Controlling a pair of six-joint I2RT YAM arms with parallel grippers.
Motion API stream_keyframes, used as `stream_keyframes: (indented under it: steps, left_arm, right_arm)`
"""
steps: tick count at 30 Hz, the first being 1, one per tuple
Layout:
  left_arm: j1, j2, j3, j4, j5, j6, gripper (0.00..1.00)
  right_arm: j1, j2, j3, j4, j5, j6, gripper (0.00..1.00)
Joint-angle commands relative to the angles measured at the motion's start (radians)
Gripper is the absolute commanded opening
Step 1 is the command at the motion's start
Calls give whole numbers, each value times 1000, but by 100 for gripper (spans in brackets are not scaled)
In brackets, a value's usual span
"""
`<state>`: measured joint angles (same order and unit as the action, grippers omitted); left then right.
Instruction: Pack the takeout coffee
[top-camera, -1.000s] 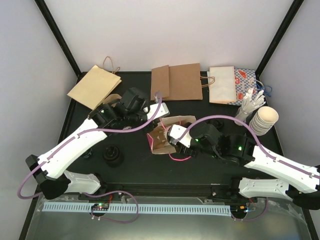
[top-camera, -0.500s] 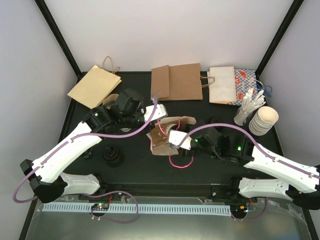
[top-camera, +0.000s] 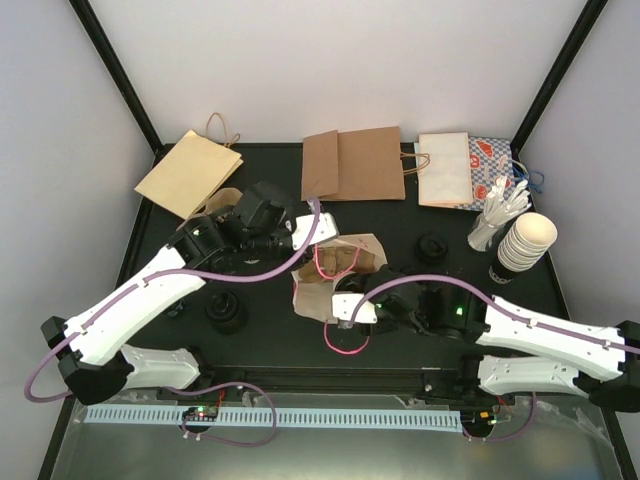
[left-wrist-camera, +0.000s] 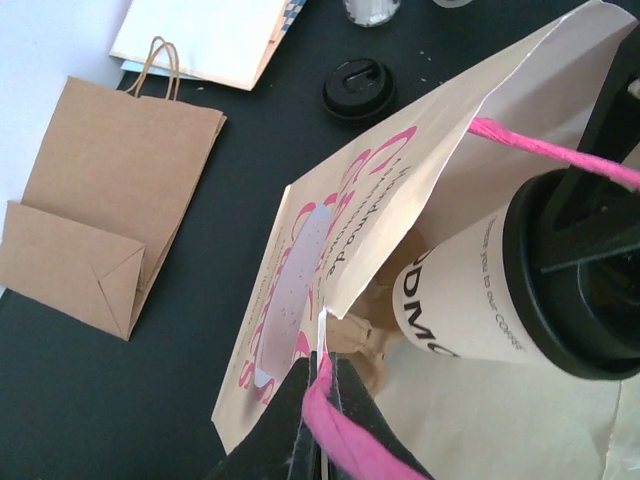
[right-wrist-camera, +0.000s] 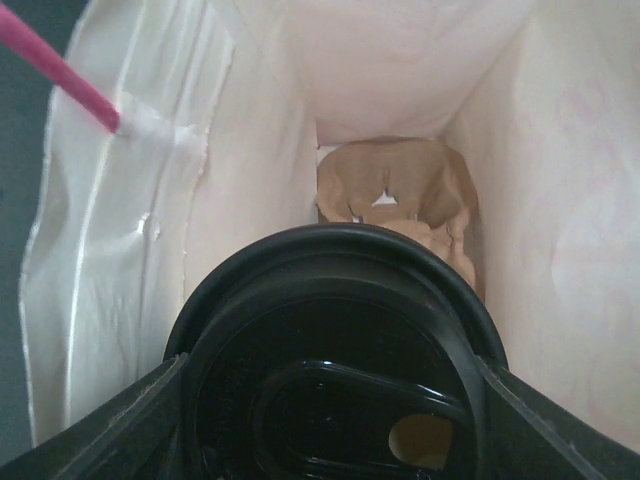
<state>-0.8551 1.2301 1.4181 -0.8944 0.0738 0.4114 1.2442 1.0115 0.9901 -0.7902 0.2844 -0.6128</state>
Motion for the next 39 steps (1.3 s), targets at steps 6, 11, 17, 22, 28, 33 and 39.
stream_keyframes:
  steps: [6, 11, 17, 22, 28, 33, 39]
  left_arm:
    - [-86, -24, -35, 30, -41, -32, 2]
    - [-122, -35, -32, -10, 7, -107, 10]
    - [-125, -78, -46, -19, 82, -199, 52]
    - [-103, -143, -51, 33, 122, -282, 68]
    - [7, -219, -41, 79, 184, -383, 91]
    - [199, -183, -19, 39, 162, -528, 99]
    - [425, -38, -80, 98, 285, -616, 99]
  right_arm:
    - [151, 9, -111, 136, 172, 54, 56]
    - [227, -7, -162, 150, 234, 123, 56]
    - [247, -40, -203, 164, 274, 148, 56]
    - [245, -56, -211, 164, 309, 144, 56]
    - [245, -53, -216, 162, 306, 145, 55]
    - [245, -60, -223, 170, 309, 133, 56]
    - [242, -66, -231, 179, 306, 123, 56]
